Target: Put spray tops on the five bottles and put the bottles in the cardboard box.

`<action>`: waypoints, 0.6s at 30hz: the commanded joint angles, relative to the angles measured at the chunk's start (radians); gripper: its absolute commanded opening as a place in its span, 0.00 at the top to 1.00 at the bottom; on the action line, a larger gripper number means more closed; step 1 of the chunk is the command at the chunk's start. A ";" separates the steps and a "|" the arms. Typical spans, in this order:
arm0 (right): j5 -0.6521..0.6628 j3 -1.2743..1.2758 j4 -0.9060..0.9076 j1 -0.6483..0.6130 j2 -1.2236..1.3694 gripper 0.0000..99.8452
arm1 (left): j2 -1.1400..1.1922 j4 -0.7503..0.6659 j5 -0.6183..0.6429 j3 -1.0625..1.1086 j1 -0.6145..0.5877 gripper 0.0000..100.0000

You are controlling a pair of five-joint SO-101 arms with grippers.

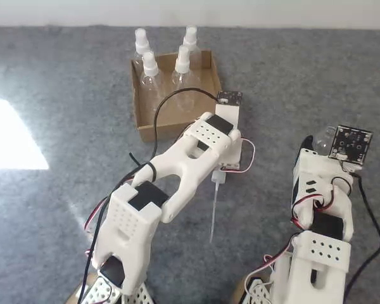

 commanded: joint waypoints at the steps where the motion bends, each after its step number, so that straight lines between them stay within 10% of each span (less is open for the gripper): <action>1: -0.009 -0.077 0.001 0.010 -0.033 0.88 | -0.025 0.057 -0.041 -0.041 -0.002 0.99; 18: -0.002 -0.074 0.010 -0.082 -0.033 0.89 | -0.411 0.025 -0.081 0.216 -0.035 0.99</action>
